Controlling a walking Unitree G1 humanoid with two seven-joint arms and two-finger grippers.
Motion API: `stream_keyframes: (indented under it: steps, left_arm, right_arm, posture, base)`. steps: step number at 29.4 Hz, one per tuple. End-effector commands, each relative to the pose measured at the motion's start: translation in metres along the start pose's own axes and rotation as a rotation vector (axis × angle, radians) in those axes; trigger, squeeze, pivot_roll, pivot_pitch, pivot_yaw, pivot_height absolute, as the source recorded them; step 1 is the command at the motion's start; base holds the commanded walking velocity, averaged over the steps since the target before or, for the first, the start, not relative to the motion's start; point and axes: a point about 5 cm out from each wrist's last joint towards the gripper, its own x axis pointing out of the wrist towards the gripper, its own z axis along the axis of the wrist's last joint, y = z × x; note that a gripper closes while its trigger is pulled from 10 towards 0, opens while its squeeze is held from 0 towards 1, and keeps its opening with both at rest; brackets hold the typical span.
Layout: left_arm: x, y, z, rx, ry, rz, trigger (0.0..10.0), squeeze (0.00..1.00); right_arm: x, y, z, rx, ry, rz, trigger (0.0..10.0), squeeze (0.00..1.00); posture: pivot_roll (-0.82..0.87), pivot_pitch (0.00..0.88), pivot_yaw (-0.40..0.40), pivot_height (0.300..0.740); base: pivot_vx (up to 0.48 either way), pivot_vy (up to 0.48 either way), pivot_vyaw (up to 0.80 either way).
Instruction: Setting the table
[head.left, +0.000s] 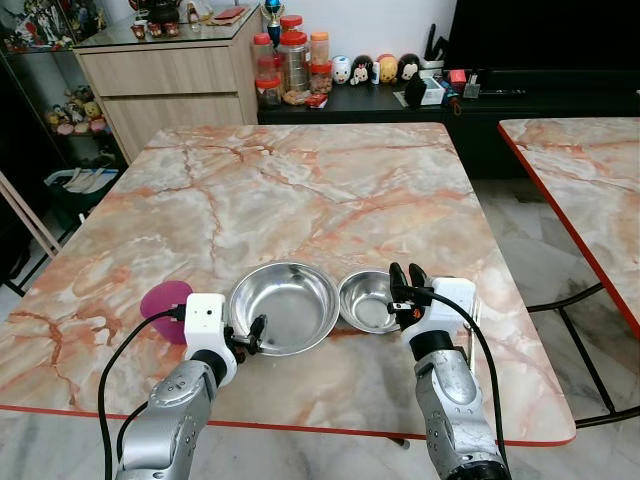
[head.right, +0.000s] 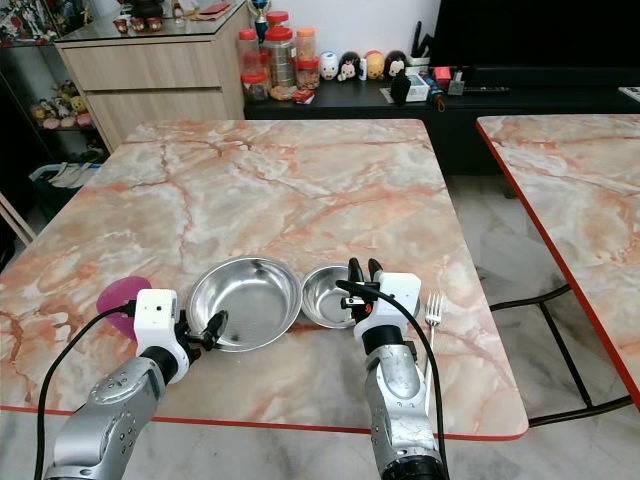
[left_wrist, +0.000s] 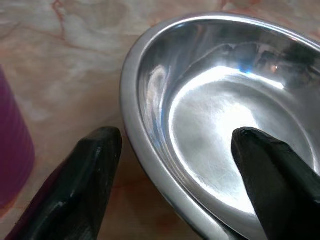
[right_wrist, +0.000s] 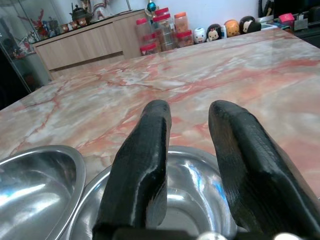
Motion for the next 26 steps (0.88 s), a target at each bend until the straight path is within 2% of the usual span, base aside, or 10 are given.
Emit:
stream_keyframes:
  steps: [1,26]
  left_arm:
    - [-0.0001,0.0030,0.0026,-0.009,-0.001,0.010,0.0,0.00]
    - [-0.0010,0.0103,0.0125,0.005,-0.030,0.035,0.0,0.00]
  right_arm:
    - [0.0013,0.0024,0.0009,0.001,0.002,0.007,10.0,0.00]
    - [0.0025,0.0037,0.0010,0.004,0.002,0.009,10.0,0.00]
  posture:
    - [0.01,0.000,0.042,0.740]
    - [0.02,0.000,0.039,0.740]
  base:
    - [0.000,0.000,0.00]
    - [0.000,0.000,0.00]
